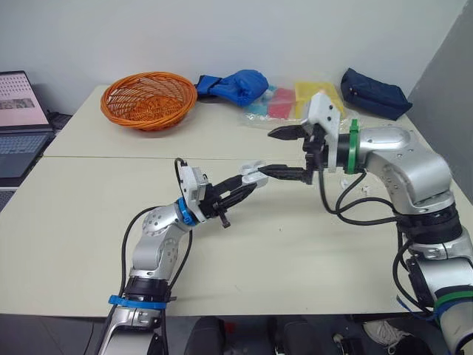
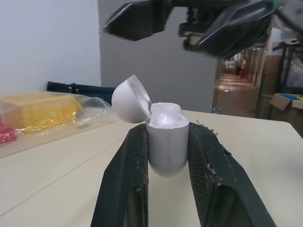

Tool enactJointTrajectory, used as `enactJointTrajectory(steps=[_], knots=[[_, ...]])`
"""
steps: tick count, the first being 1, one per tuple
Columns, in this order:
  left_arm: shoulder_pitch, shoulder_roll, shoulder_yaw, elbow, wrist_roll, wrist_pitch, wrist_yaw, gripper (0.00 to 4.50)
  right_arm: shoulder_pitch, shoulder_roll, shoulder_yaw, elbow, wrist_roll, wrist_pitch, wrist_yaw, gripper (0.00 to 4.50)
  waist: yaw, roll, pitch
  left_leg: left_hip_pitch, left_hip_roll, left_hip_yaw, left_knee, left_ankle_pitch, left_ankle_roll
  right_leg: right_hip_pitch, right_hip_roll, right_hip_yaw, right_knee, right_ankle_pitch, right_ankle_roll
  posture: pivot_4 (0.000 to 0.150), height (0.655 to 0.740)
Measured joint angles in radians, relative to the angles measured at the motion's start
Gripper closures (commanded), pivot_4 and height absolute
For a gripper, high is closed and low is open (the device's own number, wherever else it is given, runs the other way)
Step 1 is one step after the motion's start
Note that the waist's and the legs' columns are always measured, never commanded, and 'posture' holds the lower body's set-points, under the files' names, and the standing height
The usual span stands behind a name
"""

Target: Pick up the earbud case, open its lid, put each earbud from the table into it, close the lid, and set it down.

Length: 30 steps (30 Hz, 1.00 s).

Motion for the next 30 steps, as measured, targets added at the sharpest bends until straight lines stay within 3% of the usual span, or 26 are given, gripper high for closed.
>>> enactJointTrajectory(steps=[5,11,20,27,30], knots=[[0.032,0.003,0.067,0.003,0.014,-0.029,0.112,3.73,0.17,-0.092,-0.176,0.018,0.002,0.124,-0.15,0.04,0.002,0.0,0.0,0.0,-0.002,0.001,0.0,0.0,0.0,0.0,-0.003,0.001,-0.001,0.0,0.001,0.15,0.74],[0.114,-0.028,0.065,-0.025,0.064,-0.073,0.221,3.73,0.407,0.047,-0.183,0.191,-0.229,-0.098,-0.482,0.04,-0.008,0.0,0.0,0.0,-0.001,0.003,0.0,0.0,0.0,-0.001,-0.001,0.003,0.001,0.0,0.002,0.15,0.74],[0.091,-0.005,0.068,-0.039,0.076,-0.091,0.26,3.73,0.268,0.234,-0.205,0.582,-0.358,-0.401,-0.766,0.04,-0.008,0.0,0.0,0.002,0.0,0.002,-0.001,0.0,0.001,0.0,0.002,0.003,0.0,0.001,0.001,0.15,0.74],[0.081,0.016,0.073,-0.041,0.074,-0.088,0.266,3.73,0.282,0.308,-0.247,0.645,-0.357,-0.433,-0.843,0.04,-0.005,0.0,0.0,0.0,-0.001,0.003,-0.002,0.0,0.001,-0.001,0.0,0.004,-0.002,0.0,0.002,0.15,0.74],[0.081,0.017,0.071,-0.055,0.075,-0.076,0.27,3.73,0.283,0.333,-0.263,0.64,-0.352,-0.426,-0.877,0.56,-0.006,0.0,0.0,0.001,0.0,0.002,-0.001,0.0,0.001,0.0,0.001,0.003,-0.001,0.0,0.002,0.15,0.74]])
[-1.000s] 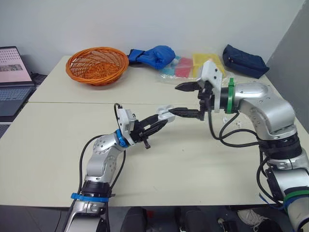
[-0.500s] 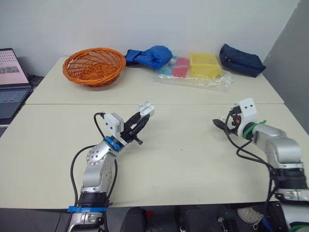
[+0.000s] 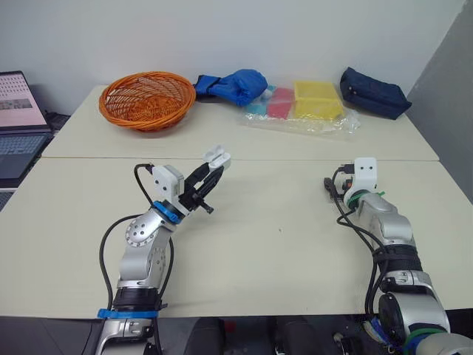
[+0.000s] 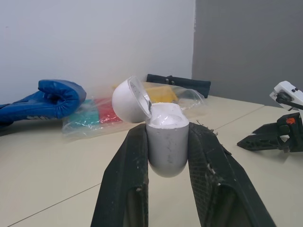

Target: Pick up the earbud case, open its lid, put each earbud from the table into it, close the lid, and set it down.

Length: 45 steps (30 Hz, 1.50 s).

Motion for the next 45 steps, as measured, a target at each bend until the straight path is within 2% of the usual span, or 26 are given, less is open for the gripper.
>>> enactJointTrajectory(steps=[9,10,15,21,25,26,30,32,35,39,41,45], knots=[[-0.001,0.0,-0.018,-0.025,0.0,0.03,0.014,3.73,0.053,0.029,-0.019,-0.099,0.01,0.049,-0.037,3.85,0.0,0.0,0.0,0.001,0.0,0.0,0.0,0.0,0.0,0.001,0.0,0.0,0.0,0.0,0.0,0.15,0.74],[-0.001,0.0,-0.018,-0.025,0.0,0.031,0.013,3.73,0.053,0.029,-0.019,-0.1,0.01,0.05,-0.038,4.05,0.0,0.0,0.0,0.001,0.0,0.0,0.0,0.0,0.0,0.001,0.0,0.0,0.0,0.0,0.0,0.15,0.74],[-0.012,0.004,-0.017,-0.025,-0.001,0.031,0.013,3.73,0.053,0.024,-0.02,-0.091,0.009,0.04,-0.026,4.06,0.001,0.0,0.0,0.001,0.0,0.0,0.0,0.0,0.0,0.001,0.0,0.0,0.0,0.0,0.0,0.15,0.74],[-0.024,0.006,-0.017,-0.019,-0.002,0.03,-0.003,3.73,0.073,-0.063,0.025,-0.1,0.014,0.043,0.126,4.06,0.002,0.0,0.0,0.001,0.0,0.0,0.0,0.0,0.0,0.001,0.0,0.0,-0.001,0.0,0.0,0.15,0.74],[-0.01,0.004,-0.019,-0.026,-0.007,0.031,-0.007,3.73,0.232,-0.301,0.179,-0.339,0.045,0.083,0.466,4.06,0.004,0.002,0.001,-0.001,-0.001,0.0,-0.002,0.0,0.0,0.0,-0.001,0.0,-0.003,-0.001,0.001,0.15,0.74],[0.001,0.003,-0.021,-0.031,-0.009,0.031,-0.008,3.73,0.277,-0.394,0.209,-0.418,0.073,0.1,0.578,4.06,0.004,0.003,0.001,-0.001,-0.001,0.0,-0.002,0.0,0.0,0.0,-0.001,0.0,-0.004,-0.001,0.001,0.15,0.74],[0.023,-0.004,-0.039,-0.049,-0.009,0.031,-0.012,3.73,0.368,-0.63,0.205,-0.567,0.16,0.136,0.844,4.06,0.001,0.003,0.001,0.0,-0.001,0.0,-0.001,0.0,0.0,0.001,-0.001,-0.001,-0.004,-0.002,0.002,0.15,0.74],[0.022,-0.009,-0.049,-0.053,-0.01,0.028,-0.012,3.73,0.442,-0.779,0.2,-0.592,0.171,0.093,0.979,4.06,0.003,0.004,0.002,0.0,-0.001,-0.001,0.0,0.0,0.0,0.001,-0.002,-0.002,-0.003,-0.002,0.002,0.15,0.74],[0.023,-0.008,-0.036,-0.043,-0.01,0.018,-0.009,3.73,0.482,-0.95,0.219,-0.489,0.074,-0.067,1.102,4.06,0.0,0.004,0.002,0.002,-0.002,0.001,0.001,0.0,0.0,0.002,-0.002,0.0,-0.003,-0.005,-0.005,0.15,0.74],[0.041,-0.028,-0.045,-0.042,-0.009,0.004,-0.007,3.73,0.409,-0.949,0.293,-0.308,-0.071,-0.227,1.104,4.06,-0.007,0.003,0.002,0.003,-0.002,0.002,0.001,0.0,0.0,0.002,-0.003,0.001,-0.002,-0.004,-0.005,0.15,0.74],[0.062,-0.037,-0.053,-0.044,-0.008,0.004,-0.005,3.73,0.386,-0.926,0.311,-0.258,-0.094,-0.248,1.108,4.06,-0.006,0.003,0.002,0.002,-0.002,0.001,0.001,0.0,0.0,0.001,-0.002,0.0,-0.002,-0.001,0.001,0.15,0.74],[0.084,-0.041,-0.055,-0.053,-0.008,0.004,-0.003,3.73,0.377,-0.934,0.312,-0.227,-0.117,-0.269,1.138,4.06,0.001,0.004,0.002,0.002,-0.002,0.001,0.0,0.0,0.0,0.001,-0.002,0.0,-0.002,-0.001,0.001,0.15,0.74]])
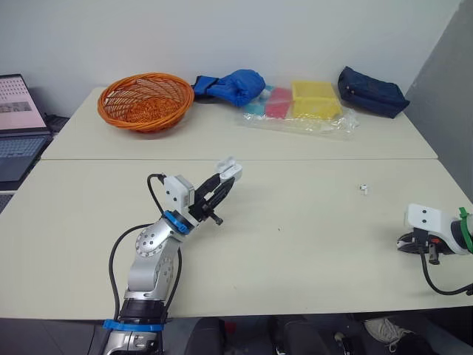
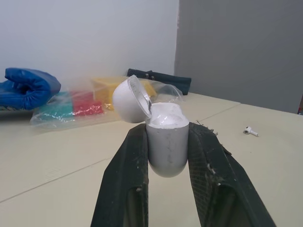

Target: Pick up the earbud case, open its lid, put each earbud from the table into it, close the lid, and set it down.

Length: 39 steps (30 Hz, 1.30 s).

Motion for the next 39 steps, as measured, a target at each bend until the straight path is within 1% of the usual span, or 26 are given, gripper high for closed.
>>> enactJointTrajectory(steps=[10,12,15,26,31,39], knots=[[0.024,-0.002,-0.011,-0.022,-0.001,0.001,0.009,3.73,-0.019,-0.004,0.006,0.026,-0.03,0.054,0.043,4.06,0.001,0.0,0.0,0.0,-0.001,0.0,0.001,0.0,0.0,0.001,-0.002,0.0,0.0,0.0,0.0,0.15,0.74],[0.024,-0.002,-0.011,-0.022,-0.001,0.001,0.009,3.73,-0.028,0.001,0.01,0.031,-0.033,0.066,0.044,3.33,0.002,0.0,0.0,0.0,-0.001,0.0,0.001,0.0,0.0,0.001,-0.002,0.0,0.0,0.0,0.0,0.15,0.74],[0.023,-0.002,-0.011,-0.022,-0.001,0.002,0.009,3.73,-0.036,0.006,0.008,0.044,-0.036,0.071,0.036,2.4,0.002,0.0,0.0,0.0,-0.001,0.0,0.001,0.0,0.0,0.001,-0.002,0.0,0.0,0.0,0.0,0.15,0.74],[0.018,-0.002,-0.011,-0.021,-0.001,0.002,0.005,3.73,-0.03,0.007,-0.002,0.046,-0.041,0.094,0.04,2.4,0.002,0.0,0.0,0.0,-0.001,0.0,0.002,0.0,0.0,0.001,-0.002,0.0,0.0,0.0,0.0,0.15,0.74],[0.019,-0.003,-0.011,-0.021,-0.001,0.002,0.005,3.73,-0.029,0.007,-0.008,0.025,-0.03,0.203,0.051,2.4,0.002,0.0,0.0,0.0,-0.001,0.0,0.001,0.0,0.0,0.001,-0.002,-0.001,0.0,0.0,0.0,0.15,0.74],[0.018,-0.001,-0.011,-0.021,-0.001,0.003,0.008,3.73,-0.067,0.025,-0.008,0.004,-0.005,0.437,0.05,2.4,0.002,0.0,0.0,0.0,-0.001,0.0,0.002,0.0,0.0,0.001,-0.002,-0.001,0.0,0.0,0.0,0.15,0.74]])
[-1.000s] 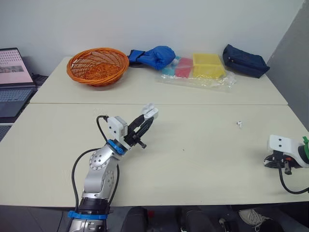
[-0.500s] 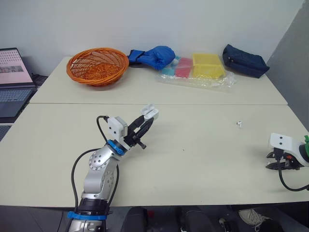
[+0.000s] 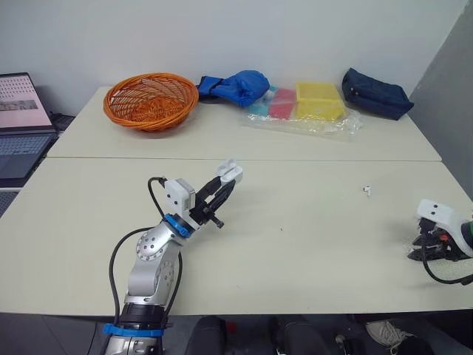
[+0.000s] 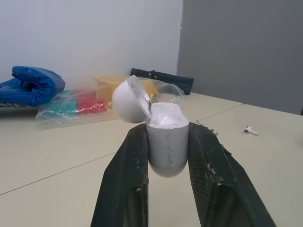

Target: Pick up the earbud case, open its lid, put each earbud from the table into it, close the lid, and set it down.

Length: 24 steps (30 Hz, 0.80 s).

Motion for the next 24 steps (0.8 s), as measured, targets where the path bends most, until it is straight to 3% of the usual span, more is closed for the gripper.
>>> enactJointTrajectory(steps=[6,9,12,21,24], knots=[[0.004,0.001,-0.001,-0.017,0.0,0.005,0.008,3.73,0.008,0.0,-0.001,-0.018,0.0,0.005,-0.007,2.4,0.0,0.0,0.0,0.0,0.0,0.0,0.0,0.0,0.0,0.0,0.0,0.0,0.0,0.0,0.0,0.15,0.74],[0.004,0.001,-0.001,-0.017,0.0,0.005,0.008,3.73,0.011,-0.001,-0.002,-0.017,-0.003,-0.003,-0.009,3.01,0.0,0.0,0.0,0.0,0.0,0.0,0.0,0.0,0.0,0.0,0.0,0.0,0.0,0.0,0.0,0.15,0.74],[0.003,0.002,-0.001,-0.017,0.0,0.005,0.006,3.73,0.02,-0.004,-0.004,-0.02,-0.003,-0.006,-0.009,4.01,0.0,0.0,0.0,0.0,0.0,0.0,0.0,0.0,0.0,0.0,0.0,-0.001,0.0,0.0,0.0,0.15,0.74],[0.003,0.005,-0.001,-0.017,0.0,0.005,-0.009,3.73,0.039,-0.008,-0.017,-0.036,0.014,-0.001,-0.007,4.08,0.001,0.0,0.0,0.0,0.0,-0.001,0.0,0.0,0.0,0.001,0.0,-0.001,0.0,0.0,0.0,0.15,0.74],[0.0,0.004,0.001,-0.012,0.0,0.004,-0.012,3.73,0.006,0.049,-0.033,-0.105,0.104,0.038,0.029,4.08,-0.005,0.0,0.0,0.001,0.001,-0.001,0.0,0.0,0.0,0.0,0.001,0.0,0.001,0.0,0.0,0.15,0.74]])
